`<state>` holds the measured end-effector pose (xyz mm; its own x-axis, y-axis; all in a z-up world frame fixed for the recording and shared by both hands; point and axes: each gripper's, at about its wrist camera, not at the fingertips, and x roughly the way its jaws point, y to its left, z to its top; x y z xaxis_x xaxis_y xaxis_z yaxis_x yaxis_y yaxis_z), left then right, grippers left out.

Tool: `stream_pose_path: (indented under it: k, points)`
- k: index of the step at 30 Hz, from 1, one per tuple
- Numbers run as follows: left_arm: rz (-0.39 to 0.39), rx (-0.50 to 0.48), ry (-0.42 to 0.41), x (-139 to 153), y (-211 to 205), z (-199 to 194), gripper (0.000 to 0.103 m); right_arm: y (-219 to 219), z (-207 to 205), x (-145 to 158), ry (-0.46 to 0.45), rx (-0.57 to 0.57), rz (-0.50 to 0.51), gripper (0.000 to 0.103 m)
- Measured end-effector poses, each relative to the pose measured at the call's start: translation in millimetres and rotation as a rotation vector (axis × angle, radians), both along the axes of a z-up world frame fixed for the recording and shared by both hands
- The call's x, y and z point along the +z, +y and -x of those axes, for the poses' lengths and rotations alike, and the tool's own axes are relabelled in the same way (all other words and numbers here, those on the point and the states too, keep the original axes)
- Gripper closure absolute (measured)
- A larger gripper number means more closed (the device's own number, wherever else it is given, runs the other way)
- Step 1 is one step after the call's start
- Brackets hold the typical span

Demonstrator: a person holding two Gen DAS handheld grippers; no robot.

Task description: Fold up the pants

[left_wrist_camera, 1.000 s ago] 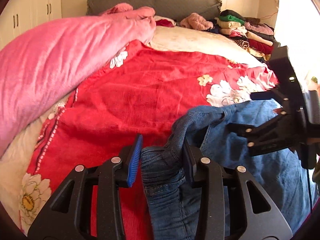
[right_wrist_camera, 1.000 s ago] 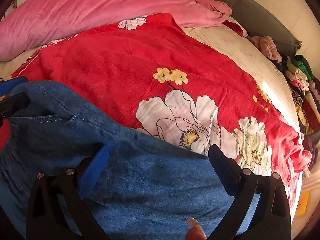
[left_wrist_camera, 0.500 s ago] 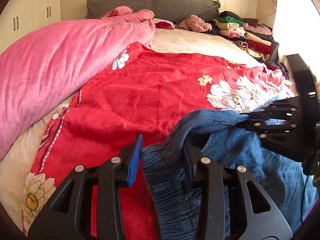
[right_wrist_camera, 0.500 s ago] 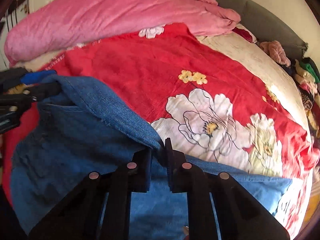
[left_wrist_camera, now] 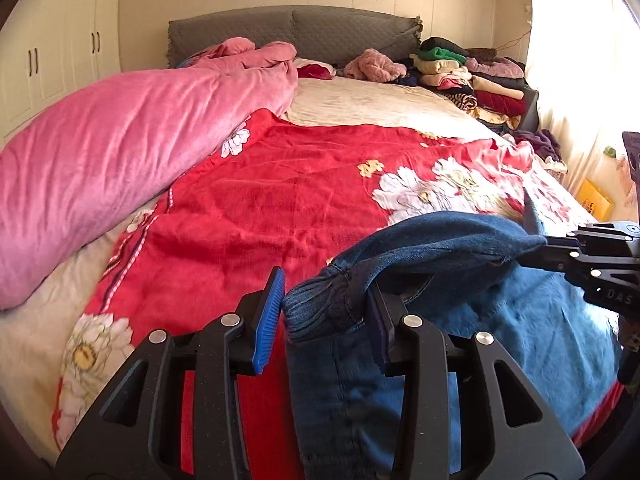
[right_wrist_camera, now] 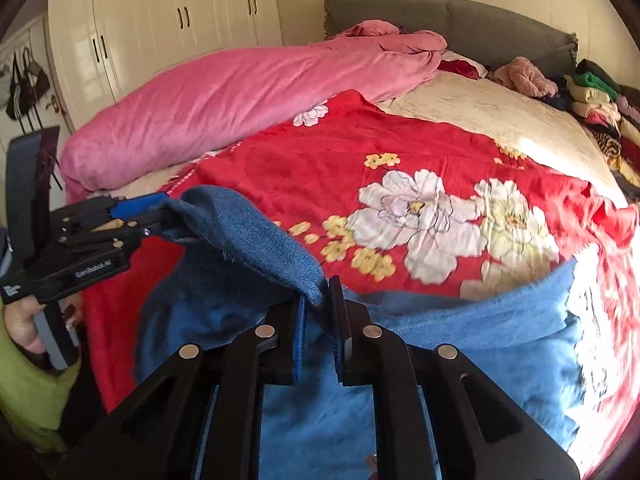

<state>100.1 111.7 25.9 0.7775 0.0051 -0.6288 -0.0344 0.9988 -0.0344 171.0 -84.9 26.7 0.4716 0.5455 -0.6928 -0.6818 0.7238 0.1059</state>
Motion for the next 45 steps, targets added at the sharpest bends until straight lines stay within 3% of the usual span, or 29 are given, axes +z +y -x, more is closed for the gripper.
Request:
stream_pose_path:
  k: [8,19,25,30,37,41,45]
  points:
    - [0.001,-0.038,0.040,-7.6,-11.0,39.8,0.073,-17.8,66.3,4.4,-0.001,0.026,-0.029,0.093]
    - [-0.037,-0.066,0.130,-25.7,-17.4,75.2,0.072,-19.9,136.0,-22.9,0.048,0.106,-0.010,0.093]
    - [-0.011,-0.056,0.188,-35.4,-11.8,81.9,0.067,-13.7,149.2,-45.5,0.104,0.131,0.022,0.093]
    - [0.048,-0.033,0.228,-43.6,2.4,89.2,0.054,-16.1,147.8,-52.2,0.161,0.121,-0.013,0.093]
    - [0.077,0.008,0.216,-36.4,17.2,110.2,0.053,-8.3,154.7,-54.9,0.188,0.150,-0.025,0.092]
    - [0.108,0.021,0.171,-18.9,17.1,115.6,0.061,-0.3,157.6,-61.4,0.203,0.168,0.002,0.092]
    - [0.141,-0.047,0.133,-8.4,-8.5,106.3,0.061,2.5,156.0,-72.3,0.234,0.164,0.017,0.091]
